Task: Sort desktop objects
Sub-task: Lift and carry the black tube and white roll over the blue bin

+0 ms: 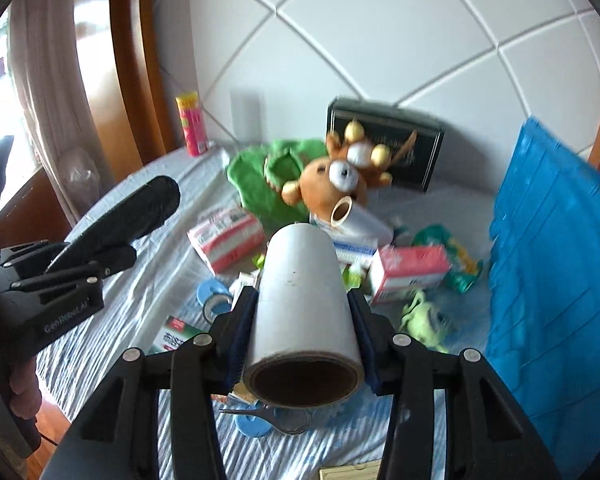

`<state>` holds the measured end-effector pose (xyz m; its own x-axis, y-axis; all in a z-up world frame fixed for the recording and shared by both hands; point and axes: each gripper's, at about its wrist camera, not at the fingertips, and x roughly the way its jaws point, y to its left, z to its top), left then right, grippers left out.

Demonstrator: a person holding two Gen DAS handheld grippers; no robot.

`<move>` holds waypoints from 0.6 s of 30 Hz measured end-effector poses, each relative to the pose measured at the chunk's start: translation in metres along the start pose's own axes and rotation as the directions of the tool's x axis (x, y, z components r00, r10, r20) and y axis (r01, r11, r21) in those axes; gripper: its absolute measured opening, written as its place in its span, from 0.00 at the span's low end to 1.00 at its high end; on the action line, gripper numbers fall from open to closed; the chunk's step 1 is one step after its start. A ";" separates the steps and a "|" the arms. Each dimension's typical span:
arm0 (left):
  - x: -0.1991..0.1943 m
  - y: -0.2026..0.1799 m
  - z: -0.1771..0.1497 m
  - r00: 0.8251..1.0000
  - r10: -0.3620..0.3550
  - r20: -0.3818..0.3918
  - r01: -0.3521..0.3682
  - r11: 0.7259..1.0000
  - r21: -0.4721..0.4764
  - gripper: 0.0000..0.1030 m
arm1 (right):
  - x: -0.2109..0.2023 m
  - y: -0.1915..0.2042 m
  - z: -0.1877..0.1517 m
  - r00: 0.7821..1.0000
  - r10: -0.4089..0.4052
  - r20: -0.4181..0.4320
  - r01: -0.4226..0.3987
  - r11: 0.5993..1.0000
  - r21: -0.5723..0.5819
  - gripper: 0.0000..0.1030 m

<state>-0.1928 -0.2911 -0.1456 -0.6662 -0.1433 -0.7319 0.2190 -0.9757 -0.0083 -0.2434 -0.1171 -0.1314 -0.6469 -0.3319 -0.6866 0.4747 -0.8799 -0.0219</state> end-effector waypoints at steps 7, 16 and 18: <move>-0.042 -0.018 0.011 0.996 -0.061 0.066 0.057 0.996 0.061 0.27 | -0.064 0.000 0.007 0.991 -0.088 0.102 0.087 0.996 0.014 0.44; -0.083 -0.072 0.016 0.972 -0.201 0.122 0.183 0.973 0.140 0.27 | -0.145 -0.033 -0.004 0.953 -0.245 0.179 0.227 0.967 0.119 0.44; -0.092 -0.096 0.017 0.965 -0.223 0.135 0.199 0.965 0.172 0.27 | -0.163 -0.050 -0.012 0.941 -0.281 0.188 0.254 0.955 0.155 0.44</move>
<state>-0.1648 -0.1876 -0.0663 -0.7881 0.0573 -0.6129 -0.0439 -0.9984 -0.0369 -0.1548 -0.0145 -0.0277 -0.8543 -0.1295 -0.5033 0.1968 -0.9770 -0.0826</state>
